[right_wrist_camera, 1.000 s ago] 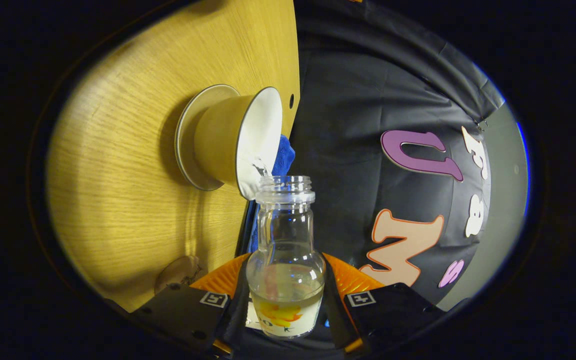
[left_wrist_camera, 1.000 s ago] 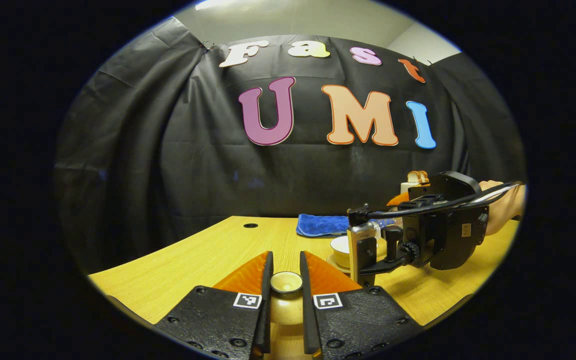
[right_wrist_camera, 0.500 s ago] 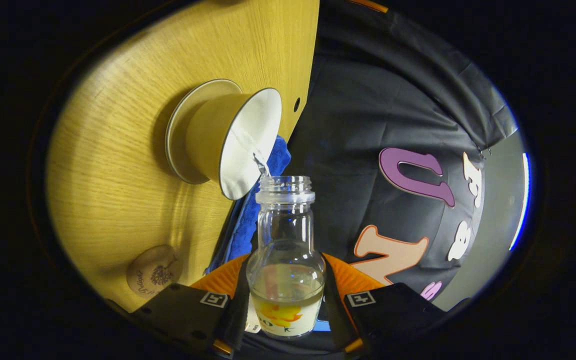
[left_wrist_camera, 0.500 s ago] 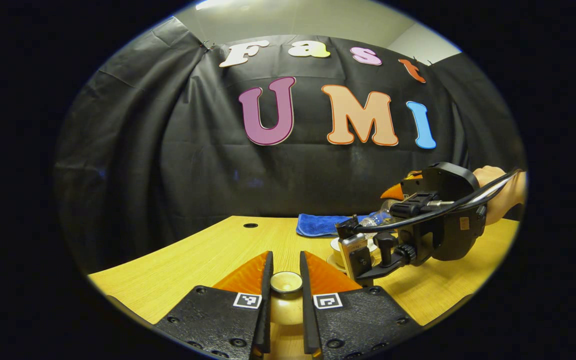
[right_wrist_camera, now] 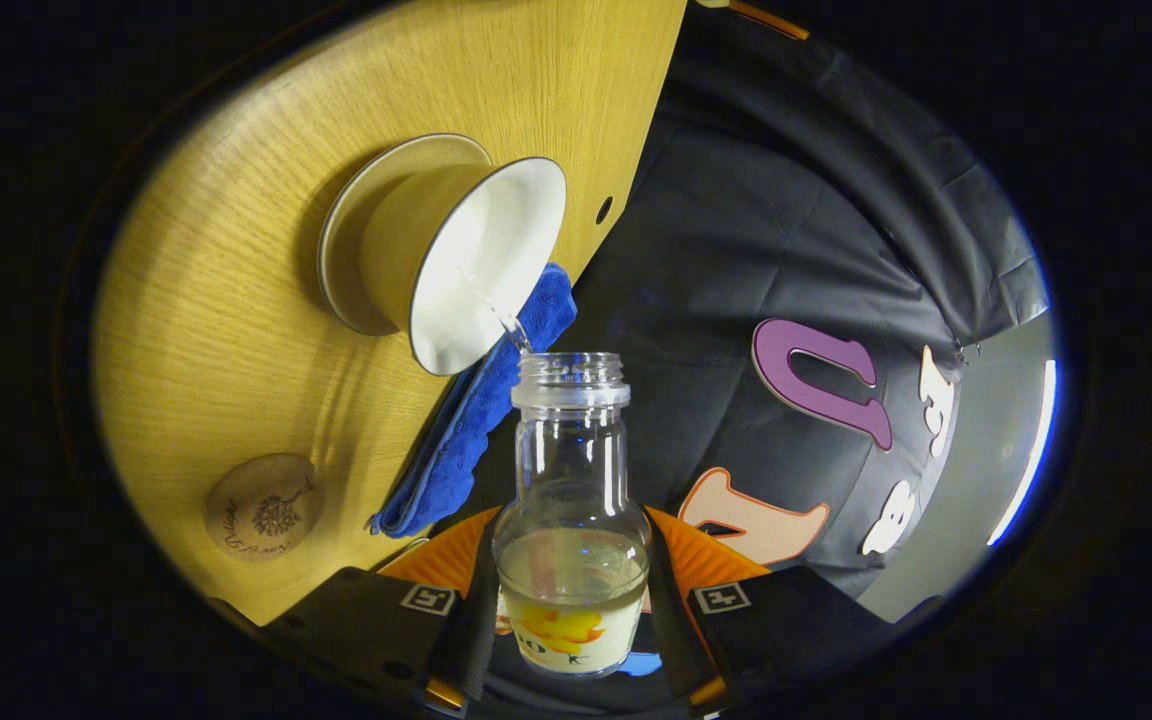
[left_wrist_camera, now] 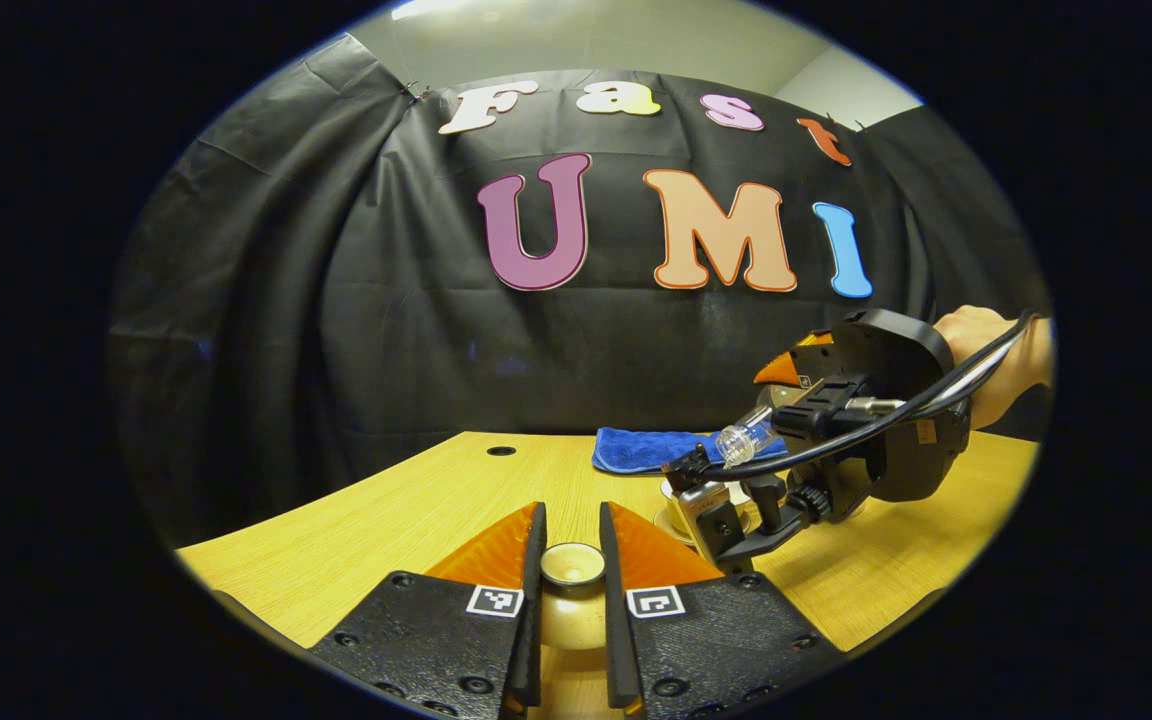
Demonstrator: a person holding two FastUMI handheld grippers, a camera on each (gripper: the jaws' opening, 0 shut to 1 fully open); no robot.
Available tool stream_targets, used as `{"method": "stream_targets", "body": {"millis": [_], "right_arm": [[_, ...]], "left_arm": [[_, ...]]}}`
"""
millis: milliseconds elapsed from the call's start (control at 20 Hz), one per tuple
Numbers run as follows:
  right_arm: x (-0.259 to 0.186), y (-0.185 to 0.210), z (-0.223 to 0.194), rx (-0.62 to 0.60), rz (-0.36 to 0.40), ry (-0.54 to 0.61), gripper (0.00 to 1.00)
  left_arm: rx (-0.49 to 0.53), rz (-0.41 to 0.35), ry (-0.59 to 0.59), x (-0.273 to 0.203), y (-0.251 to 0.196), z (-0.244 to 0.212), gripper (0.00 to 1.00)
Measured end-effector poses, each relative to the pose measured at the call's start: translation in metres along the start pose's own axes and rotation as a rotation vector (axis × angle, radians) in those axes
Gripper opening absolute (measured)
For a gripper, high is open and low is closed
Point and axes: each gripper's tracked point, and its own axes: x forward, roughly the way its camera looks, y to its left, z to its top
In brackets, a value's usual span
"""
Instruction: Open the teacup lid with one hand, grasp the water bottle and pour water into the teacup with the other hand; after pouring, place the water bottle on the coaster and then close the teacup lid.
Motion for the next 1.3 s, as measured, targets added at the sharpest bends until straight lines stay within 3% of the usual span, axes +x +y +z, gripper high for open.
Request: {"method": "stream_targets", "body": {"millis": [850, 1100, 1300], "right_arm": [[0.002, -0.013, 0.006, -0.122, -0.032, -0.024, 0.7], [0.004, -0.004, 0.009, -0.085, 0.004, -0.025, 0.71], [0.006, 0.011, 0.003, 0.018, 0.069, -0.007, 0.72]], "left_arm": [[0.0, 0.0, 0.0, 0.0, 0.0, 0.0, 0.23], [0.0, 0.0, -0.001, 0.0, 0.0, 0.001, 0.23], [0.0, 0.0, -0.001, 0.001, 0.0, 0.0, 0.23]]}}
